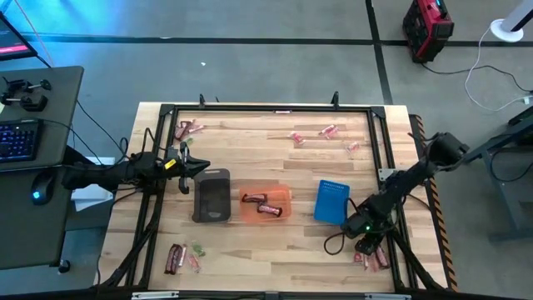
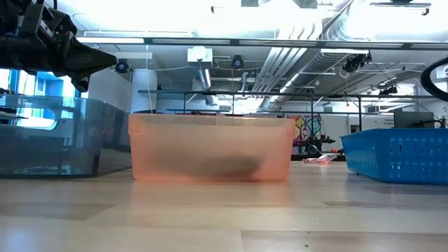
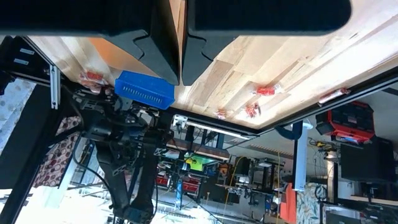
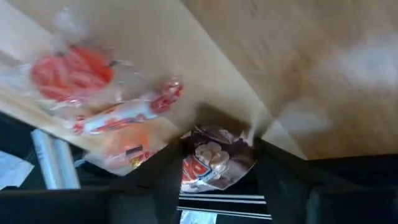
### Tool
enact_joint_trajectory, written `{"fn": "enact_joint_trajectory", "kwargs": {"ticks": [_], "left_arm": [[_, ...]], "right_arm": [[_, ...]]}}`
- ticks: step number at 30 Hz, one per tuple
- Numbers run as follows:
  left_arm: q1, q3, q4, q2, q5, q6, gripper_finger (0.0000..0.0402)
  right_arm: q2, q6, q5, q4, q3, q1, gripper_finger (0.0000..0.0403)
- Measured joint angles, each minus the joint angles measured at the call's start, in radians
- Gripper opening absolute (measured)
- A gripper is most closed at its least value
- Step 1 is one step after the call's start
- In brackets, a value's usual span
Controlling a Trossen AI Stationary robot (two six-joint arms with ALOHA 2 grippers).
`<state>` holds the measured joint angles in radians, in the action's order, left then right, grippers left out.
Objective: Sort candy by brand, put in halloween buckets
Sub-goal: Put the brown chocolate into the orange bin
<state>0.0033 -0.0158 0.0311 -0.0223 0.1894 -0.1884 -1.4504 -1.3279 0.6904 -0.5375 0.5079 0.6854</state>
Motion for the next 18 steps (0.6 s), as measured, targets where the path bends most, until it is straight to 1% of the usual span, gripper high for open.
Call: {"fn": "enact_joint_trajectory", "kwargs": {"ticks": [2,7,8,10,13,16,18], "left_arm": [[0.000,0.000,0.000,0.000,0.000,0.000,0.0007],[0.000,0.000,0.000,0.000,0.000,0.000,0.0007],[0.000,0.000,0.000,0.000,0.000,0.000,0.0007],[0.000,0.000,0.000,0.000,0.000,0.000,0.0007],[0.000,0.000,0.000,0.000,0.000,0.000,0.0007],[0.000,0.000,0.000,0.000,0.000,0.000,0.0007],[0.000,0.000,0.000,0.000,0.000,0.000,0.0007]], "right_arm": [[-0.003,0.001,0.002,-0.002,0.000,0.001,0.0142],[0.011,-0.005,0.022,-0.003,0.000,0.001,0.0036],[0.019,-0.012,0.025,-0.004,0.000,0.001,0.0022],[0.043,-0.027,0.026,-0.017,0.010,-0.004,0.0016],[0.092,-0.025,0.018,-0.091,0.068,-0.028,0.0029],[0.138,0.025,-0.015,-0.210,0.168,-0.069,0.0021],[0.168,0.057,-0.064,-0.271,0.251,-0.099,0.0010]]}}
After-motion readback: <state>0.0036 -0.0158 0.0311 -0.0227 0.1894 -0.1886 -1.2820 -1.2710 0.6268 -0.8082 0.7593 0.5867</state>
